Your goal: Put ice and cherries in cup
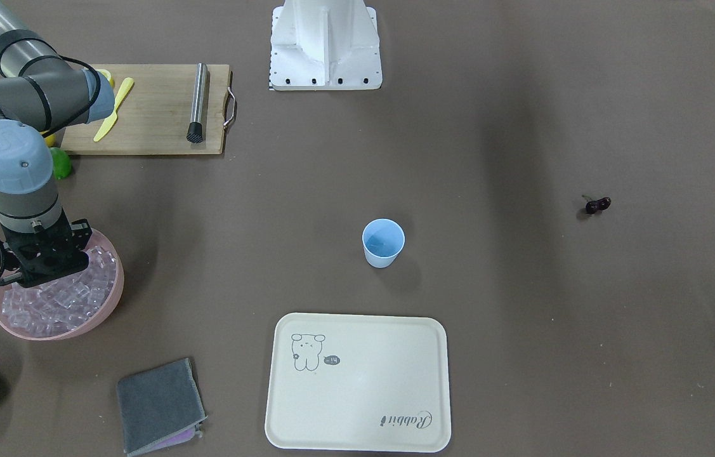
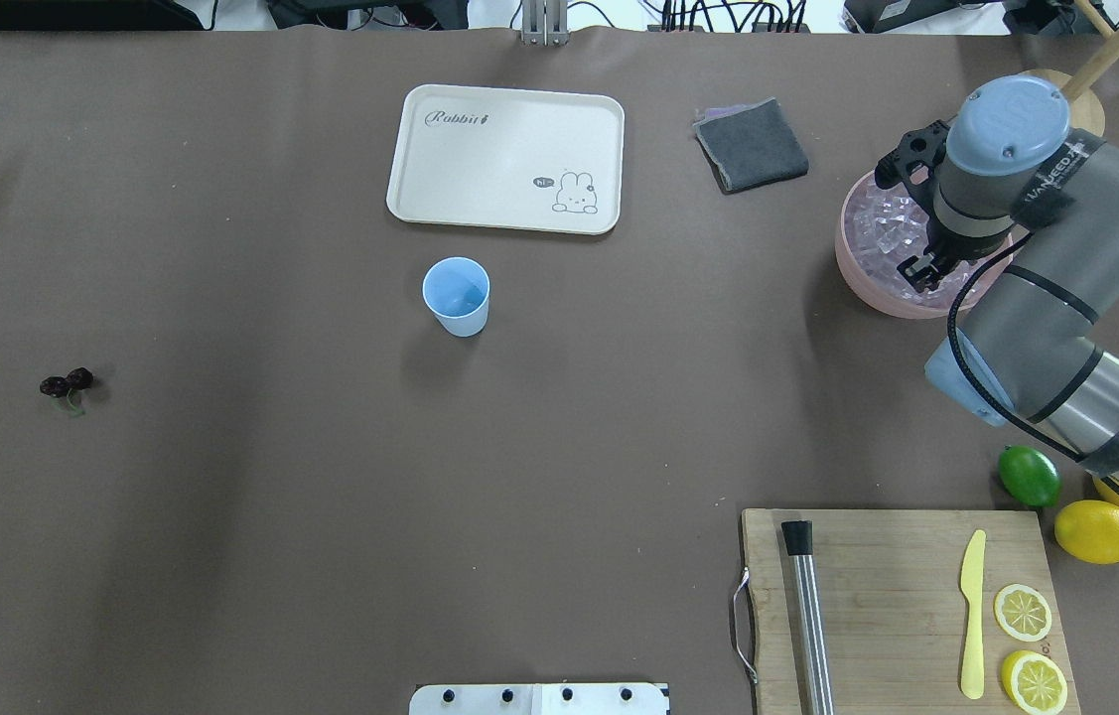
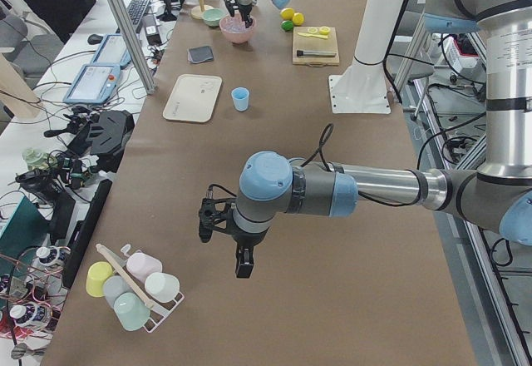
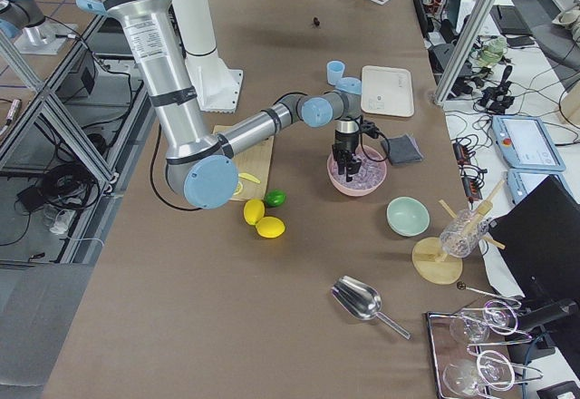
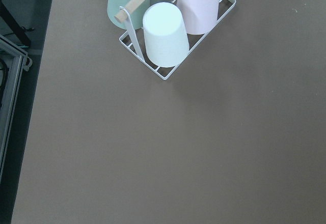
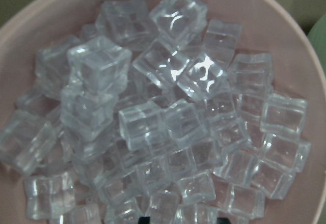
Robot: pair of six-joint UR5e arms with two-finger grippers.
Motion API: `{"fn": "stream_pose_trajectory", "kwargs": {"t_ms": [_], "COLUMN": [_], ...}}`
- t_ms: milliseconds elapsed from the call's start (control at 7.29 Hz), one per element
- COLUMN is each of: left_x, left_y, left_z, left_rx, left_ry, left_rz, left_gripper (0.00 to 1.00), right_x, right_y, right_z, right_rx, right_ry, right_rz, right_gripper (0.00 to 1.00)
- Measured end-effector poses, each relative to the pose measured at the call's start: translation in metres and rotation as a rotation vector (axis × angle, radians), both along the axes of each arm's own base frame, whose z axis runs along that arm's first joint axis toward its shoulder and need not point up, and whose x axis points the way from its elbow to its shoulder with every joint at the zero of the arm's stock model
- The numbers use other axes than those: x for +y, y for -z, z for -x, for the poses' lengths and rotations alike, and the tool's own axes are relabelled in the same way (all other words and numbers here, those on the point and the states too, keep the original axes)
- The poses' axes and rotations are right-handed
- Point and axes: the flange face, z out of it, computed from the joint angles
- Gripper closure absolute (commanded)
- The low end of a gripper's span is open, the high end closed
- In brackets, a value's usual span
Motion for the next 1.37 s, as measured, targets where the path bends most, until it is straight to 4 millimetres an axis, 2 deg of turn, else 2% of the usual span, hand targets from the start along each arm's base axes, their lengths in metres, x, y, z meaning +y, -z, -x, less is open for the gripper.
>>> {"fn": "stream_pose_trajectory", "kwargs": {"t_ms": [137, 274, 412, 823, 960, 1235, 1372], "left_x": [0.0002, 0.0003, 0.0004, 0.0004, 0.0004, 0.0003, 0.0000], "left_y": [0.0002, -0.0001, -0.0007, -0.0006, -0.0003, -0.0007, -0.0010], "left_z": [-0.0001, -0.0001, -0.0001, -0.0001, -0.0001, -0.0001, 0.0000], "left_rx": [0.000, 0.000, 0.000, 0.000, 0.000, 0.001, 0.000], "left_ry": [0.000, 0.000, 0.000, 0.000, 0.000, -0.001, 0.000], "left_rz": [-0.001, 0.000, 0.001, 0.001, 0.000, 0.001, 0.002], "left_gripper": [0.02, 0.02, 0.02, 0.02, 0.02, 0.02, 0.02], "right_x": [-0.0016, -0.0031, -0.0041, -0.0051, -0.0053, -0.0059, -0.0069], "right_y": [-0.0026, -0.0032, -0.0033, -0.0050, -0.0063, -0.0066, -0.0043], "right_z": [0.0002, -0.0009, -0.0017, -0.0022, -0.0021, -0.0025, -0.0027], "right_rx": [0.007, 0.011, 0.013, 0.019, 0.022, 0.025, 0.024], "right_ry": [0.017, 0.034, 0.043, 0.055, 0.062, 0.066, 0.065], "right_rz": [-0.004, -0.010, -0.013, -0.016, -0.017, -0.021, -0.025], "right_gripper": [0.49, 0.58, 0.73, 0.76, 0.74, 0.45, 0.40]}}
